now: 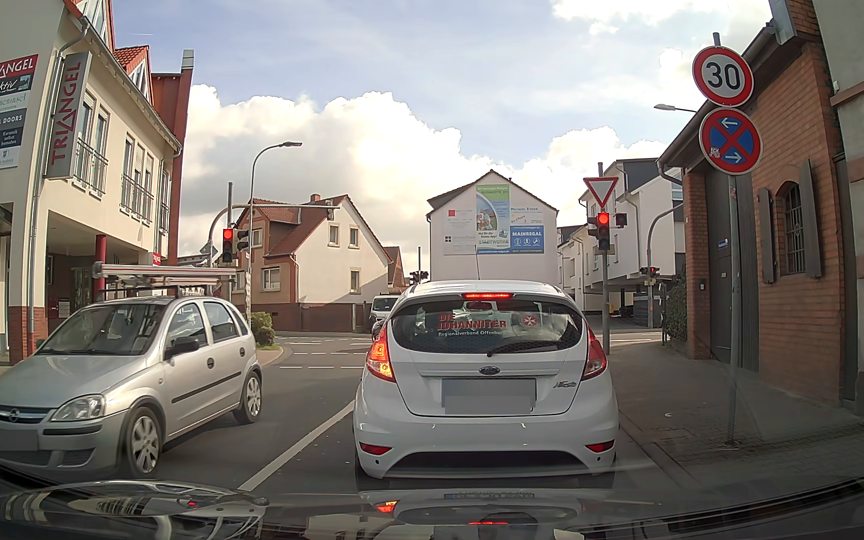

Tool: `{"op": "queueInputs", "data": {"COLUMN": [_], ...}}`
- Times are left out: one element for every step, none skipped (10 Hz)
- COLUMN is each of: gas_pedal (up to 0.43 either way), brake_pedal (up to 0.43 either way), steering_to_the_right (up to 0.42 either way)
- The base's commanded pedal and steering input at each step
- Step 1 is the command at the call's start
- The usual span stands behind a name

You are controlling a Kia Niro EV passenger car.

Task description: Follow the waypoints while adhering to traffic rules and regulations

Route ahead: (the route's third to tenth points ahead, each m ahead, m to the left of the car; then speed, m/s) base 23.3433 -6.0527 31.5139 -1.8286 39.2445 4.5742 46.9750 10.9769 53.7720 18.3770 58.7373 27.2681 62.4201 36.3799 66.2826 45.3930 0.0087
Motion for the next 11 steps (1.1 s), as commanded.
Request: {"op": "queueInputs", "data": {"gas_pedal": [0.000, 0.000, 0.000, 0.000, 0.000, 0.000, 0.000, 0.000, 0.000, 0.000, 0.000], "brake_pedal": [0.274, 0.274, 0.274, 0.274, 0.274, 0.274, 0.274, 0.274, 0.274, 0.274, 0.274], "steering_to_the_right": [0.009, 0.009, 0.009, 0.009, 0.009, 0.009, 0.009, 0.009, 0.009, 0.009, 0.009]}}
